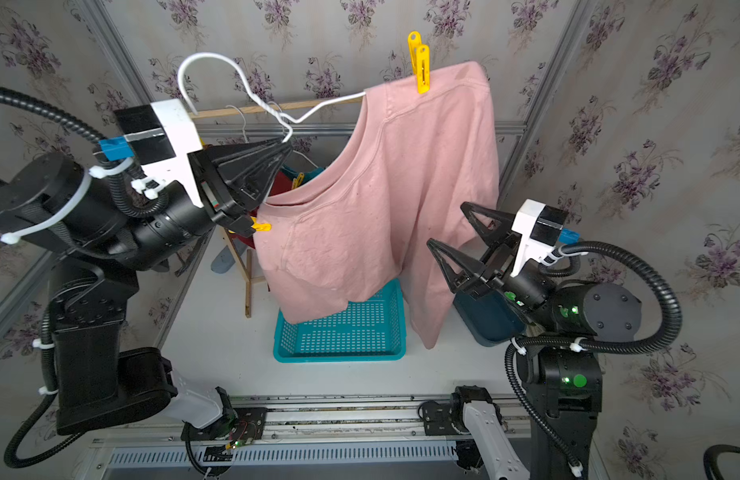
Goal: Remove the clothespins securing t-shirts to the hanger
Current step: Pick up the hanger at the center of the board.
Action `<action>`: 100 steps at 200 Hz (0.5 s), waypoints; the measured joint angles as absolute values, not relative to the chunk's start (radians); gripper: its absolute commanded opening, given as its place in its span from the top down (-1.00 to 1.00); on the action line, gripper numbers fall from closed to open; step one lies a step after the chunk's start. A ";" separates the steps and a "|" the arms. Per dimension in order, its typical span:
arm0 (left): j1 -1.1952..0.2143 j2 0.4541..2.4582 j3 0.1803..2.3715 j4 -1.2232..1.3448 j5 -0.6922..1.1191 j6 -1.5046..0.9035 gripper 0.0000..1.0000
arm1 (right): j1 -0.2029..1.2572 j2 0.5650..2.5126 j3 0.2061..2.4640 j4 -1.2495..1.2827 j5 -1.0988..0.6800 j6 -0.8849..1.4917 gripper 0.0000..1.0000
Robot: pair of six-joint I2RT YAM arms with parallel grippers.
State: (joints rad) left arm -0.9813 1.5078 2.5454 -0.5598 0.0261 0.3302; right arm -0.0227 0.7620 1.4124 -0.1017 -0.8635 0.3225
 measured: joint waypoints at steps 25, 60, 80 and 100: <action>-0.981 1.469 2.525 -0.557 -0.010 0.356 1.00 | -0.023 0.768 1.352 -0.093 -0.863 0.332 -0.78; -0.981 1.422 2.490 -0.554 -0.049 0.384 1.00 | -0.023 0.776 1.283 -0.059 -0.865 0.352 -0.78; -0.981 1.391 2.472 -0.561 -0.079 0.407 1.00 | -0.023 0.786 1.250 -0.023 -0.878 0.372 -0.78; -0.981 1.369 2.471 -0.561 -0.110 0.434 1.00 | -0.023 0.800 1.211 0.016 -0.888 0.400 -0.77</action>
